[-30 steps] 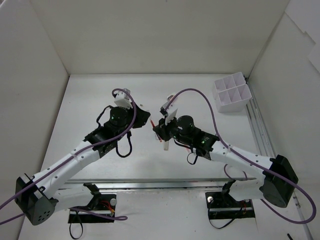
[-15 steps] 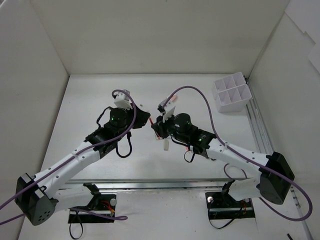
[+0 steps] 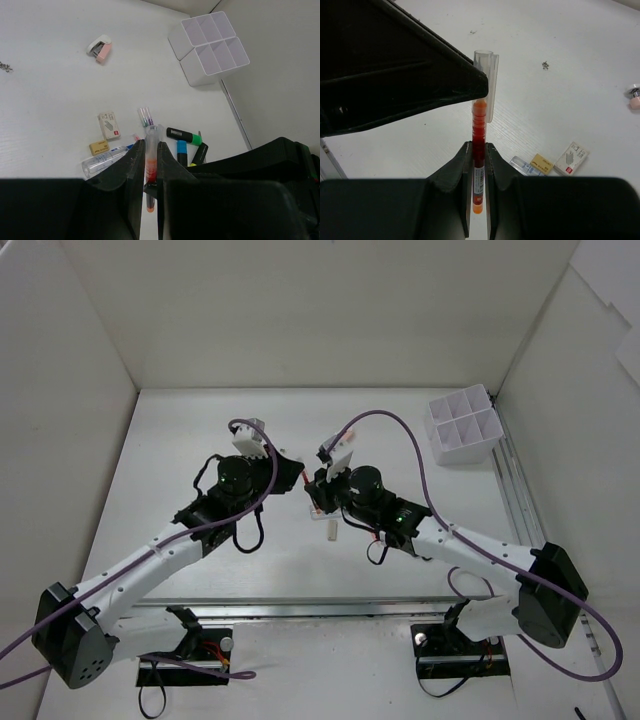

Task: Sort the stationery into containers
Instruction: Close the pen cap on the pen.

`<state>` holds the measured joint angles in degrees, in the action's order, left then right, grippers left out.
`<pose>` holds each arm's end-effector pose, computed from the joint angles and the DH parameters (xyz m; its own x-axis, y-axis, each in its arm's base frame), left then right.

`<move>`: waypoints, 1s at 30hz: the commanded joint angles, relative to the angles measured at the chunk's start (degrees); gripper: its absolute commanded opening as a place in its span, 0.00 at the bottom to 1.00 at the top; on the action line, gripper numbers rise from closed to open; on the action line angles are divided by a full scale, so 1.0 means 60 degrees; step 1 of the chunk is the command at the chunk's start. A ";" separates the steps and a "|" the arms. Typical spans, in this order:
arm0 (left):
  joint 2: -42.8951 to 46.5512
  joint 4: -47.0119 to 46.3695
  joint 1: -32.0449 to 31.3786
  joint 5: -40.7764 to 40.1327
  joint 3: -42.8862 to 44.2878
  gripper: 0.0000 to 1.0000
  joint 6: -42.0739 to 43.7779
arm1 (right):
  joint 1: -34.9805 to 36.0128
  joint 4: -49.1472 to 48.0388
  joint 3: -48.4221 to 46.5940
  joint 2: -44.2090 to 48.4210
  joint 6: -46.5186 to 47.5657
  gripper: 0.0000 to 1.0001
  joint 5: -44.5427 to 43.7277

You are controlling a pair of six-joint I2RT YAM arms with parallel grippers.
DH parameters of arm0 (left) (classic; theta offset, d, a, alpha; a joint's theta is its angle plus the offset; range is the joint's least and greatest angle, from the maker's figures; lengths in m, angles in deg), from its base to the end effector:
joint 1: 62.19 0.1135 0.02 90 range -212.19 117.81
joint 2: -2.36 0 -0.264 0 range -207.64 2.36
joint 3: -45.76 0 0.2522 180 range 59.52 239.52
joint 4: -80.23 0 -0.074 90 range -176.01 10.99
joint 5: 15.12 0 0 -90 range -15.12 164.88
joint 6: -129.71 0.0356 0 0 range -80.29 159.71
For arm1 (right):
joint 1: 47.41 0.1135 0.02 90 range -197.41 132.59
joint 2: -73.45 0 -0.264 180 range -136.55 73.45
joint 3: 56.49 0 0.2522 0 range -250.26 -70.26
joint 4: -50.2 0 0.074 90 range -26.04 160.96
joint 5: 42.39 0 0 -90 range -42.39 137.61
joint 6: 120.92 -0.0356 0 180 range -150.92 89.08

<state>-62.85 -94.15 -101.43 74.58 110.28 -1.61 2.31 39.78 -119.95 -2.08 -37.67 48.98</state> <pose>0.2096 -0.1709 0.3381 -0.4789 -0.4613 -0.7469 0.4158 0.6300 -0.6558 0.1999 0.2372 0.3132 -0.1099 0.0520 -0.9926 -0.7705 0.6263 0.1182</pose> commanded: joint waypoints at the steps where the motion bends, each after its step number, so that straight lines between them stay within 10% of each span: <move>1: -0.0220 -0.0137 -0.0139 0.1527 -0.0154 0.00 0.0806 | -0.0184 -0.2209 -0.0434 0.0283 0.0143 0.00 0.0006; 16: -0.1392 -0.1440 -0.0139 0.4340 -0.1151 0.00 0.0793 | -0.0668 -0.2868 -0.0229 0.1059 0.0523 0.00 0.0373; 30: -0.1612 -0.0914 -0.0636 0.4107 -0.1151 0.00 0.1042 | -0.0917 -0.3191 0.0035 0.1938 0.0670 0.00 0.0094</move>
<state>-70.28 -111.62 -101.11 90.91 105.10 3.96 -2.11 44.52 -114.79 4.20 -34.39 50.69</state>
